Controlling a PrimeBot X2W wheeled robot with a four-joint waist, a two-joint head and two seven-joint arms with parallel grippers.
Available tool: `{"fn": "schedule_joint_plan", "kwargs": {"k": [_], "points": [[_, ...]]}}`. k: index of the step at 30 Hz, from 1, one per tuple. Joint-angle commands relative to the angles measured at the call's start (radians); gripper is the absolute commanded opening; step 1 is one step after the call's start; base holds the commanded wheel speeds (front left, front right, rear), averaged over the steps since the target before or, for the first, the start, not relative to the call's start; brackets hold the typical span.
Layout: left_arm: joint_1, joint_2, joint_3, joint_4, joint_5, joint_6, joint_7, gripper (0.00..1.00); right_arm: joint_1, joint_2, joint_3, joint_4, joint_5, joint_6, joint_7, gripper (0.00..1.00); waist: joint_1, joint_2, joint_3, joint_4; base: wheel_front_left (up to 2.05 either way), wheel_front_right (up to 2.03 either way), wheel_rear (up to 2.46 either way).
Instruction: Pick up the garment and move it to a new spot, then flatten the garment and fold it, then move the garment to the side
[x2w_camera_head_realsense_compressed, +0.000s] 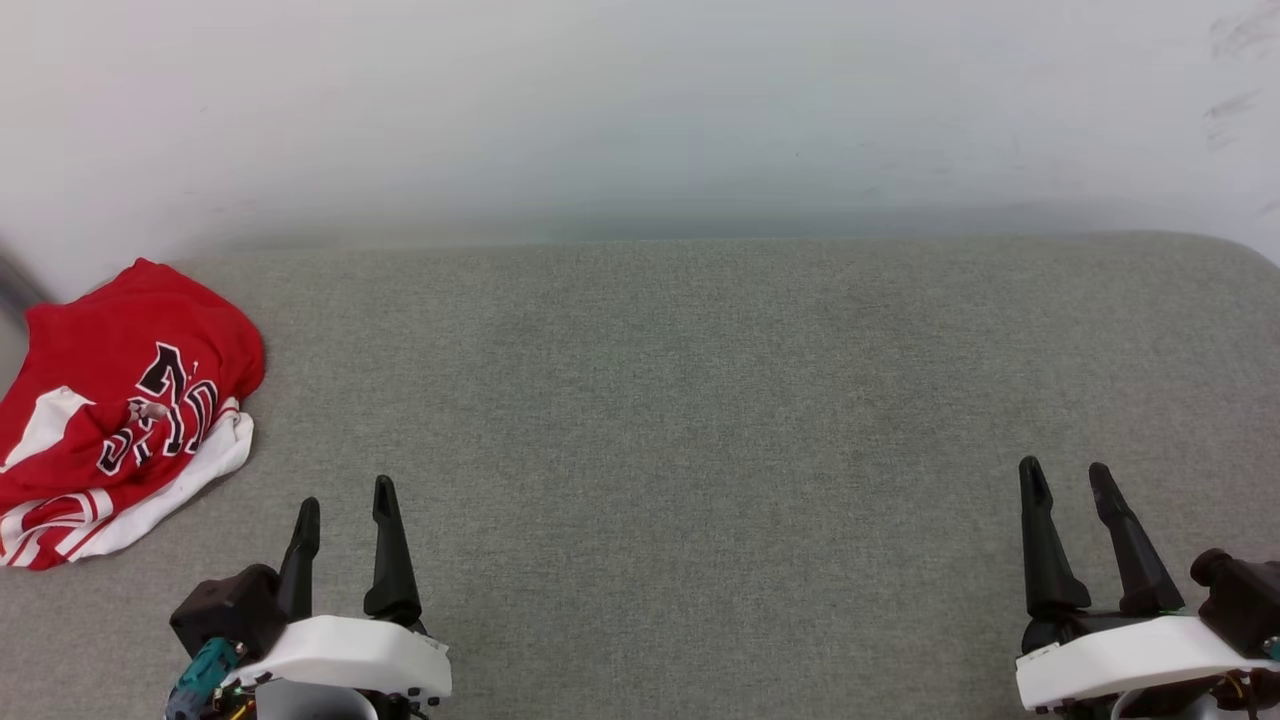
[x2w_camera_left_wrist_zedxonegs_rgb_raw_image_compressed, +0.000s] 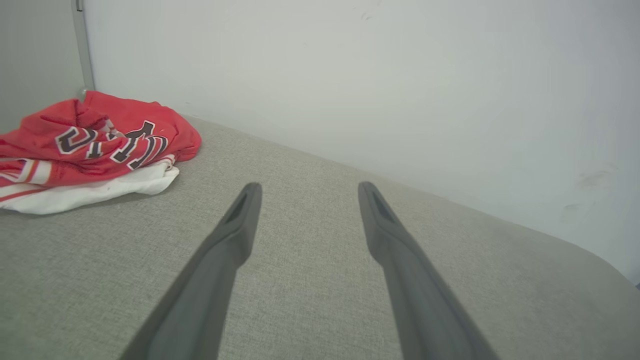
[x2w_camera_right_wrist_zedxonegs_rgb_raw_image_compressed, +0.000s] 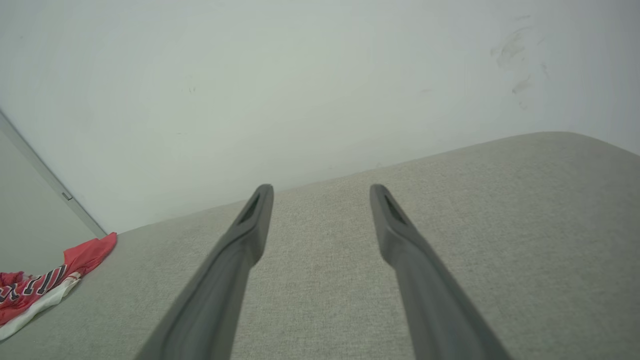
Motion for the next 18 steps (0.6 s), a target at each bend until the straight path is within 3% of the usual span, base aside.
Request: {"fn": "schedule_joint_plan", "kwargs": {"k": [1, 18], "points": [[0.001, 0.001, 0.002, -0.014, 0.031, -0.005, -0.012, 1.0, 0.001, -0.001, 0.001, -0.015, -0.032, 0.0, -0.01, 1.0, 0.0, 0.0, 0.0, 0.0, 0.0, 0.0, 0.0], [0.021, -0.011, 0.001, -0.026, 0.17, -0.042, -0.048, 1.0, 0.021, 0.0, 0.007, -0.006, -0.129, 0.0, -0.049, 1.0, 0.0, 0.0, 0.006, -0.002, 0.0, 0.0, 0.0]]}}
